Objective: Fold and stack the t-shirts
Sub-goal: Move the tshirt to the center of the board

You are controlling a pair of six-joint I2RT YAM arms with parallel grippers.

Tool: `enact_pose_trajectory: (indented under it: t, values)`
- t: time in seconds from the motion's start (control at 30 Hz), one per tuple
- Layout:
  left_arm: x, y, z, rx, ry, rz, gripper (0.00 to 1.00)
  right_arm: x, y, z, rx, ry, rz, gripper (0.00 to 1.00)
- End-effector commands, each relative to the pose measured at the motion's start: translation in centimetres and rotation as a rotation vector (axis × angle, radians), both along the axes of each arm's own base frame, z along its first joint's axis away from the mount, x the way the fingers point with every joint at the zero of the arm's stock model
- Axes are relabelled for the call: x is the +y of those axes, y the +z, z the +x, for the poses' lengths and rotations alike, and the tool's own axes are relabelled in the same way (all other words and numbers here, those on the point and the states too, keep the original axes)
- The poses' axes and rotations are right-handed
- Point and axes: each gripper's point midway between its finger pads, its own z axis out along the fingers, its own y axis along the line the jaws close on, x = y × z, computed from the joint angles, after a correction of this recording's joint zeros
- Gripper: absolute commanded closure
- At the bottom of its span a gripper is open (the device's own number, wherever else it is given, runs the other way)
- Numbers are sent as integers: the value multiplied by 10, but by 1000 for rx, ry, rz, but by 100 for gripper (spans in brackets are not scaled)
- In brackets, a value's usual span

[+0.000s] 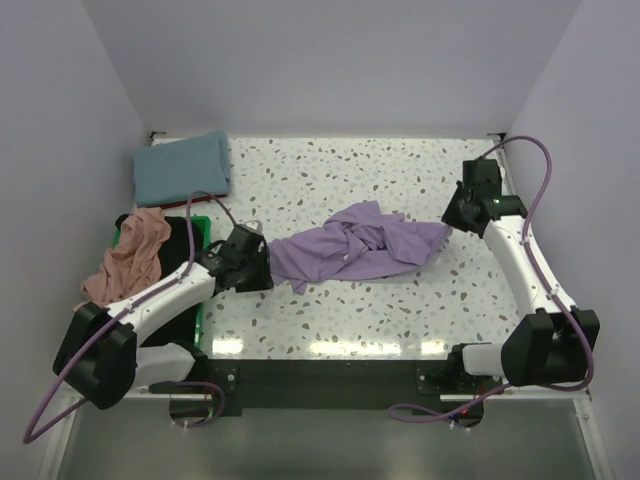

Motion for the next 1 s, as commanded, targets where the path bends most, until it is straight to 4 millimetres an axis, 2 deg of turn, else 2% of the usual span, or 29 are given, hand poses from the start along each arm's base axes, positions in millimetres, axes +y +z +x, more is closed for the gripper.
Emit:
enact_pose_trajectory:
  t: [0.0, 0.17, 0.43, 0.63, 0.73, 0.97]
  values:
    - [-15, 0, 12, -46, 14, -55, 51, 3, 5, 0, -38, 6, 24, 100]
    - [-25, -16, 14, -20, 5, -55, 49, 4, 6, -7, -39, 10, 29, 100]
    - [-31, -21, 26, -28, -4, -36, 50, 3, 8, -18, -38, 17, 23, 100]
    - [-30, -32, 28, -18, -15, 17, 51, 5, 8, -24, -40, 21, 35, 100]
    - [-28, -37, 28, -14, -21, 39, 54, 5, 10, -27, -41, 22, 37, 100]
    - [-11, -56, 21, 16, -18, 183, 66, 5, 13, -30, -50, 23, 40, 100]
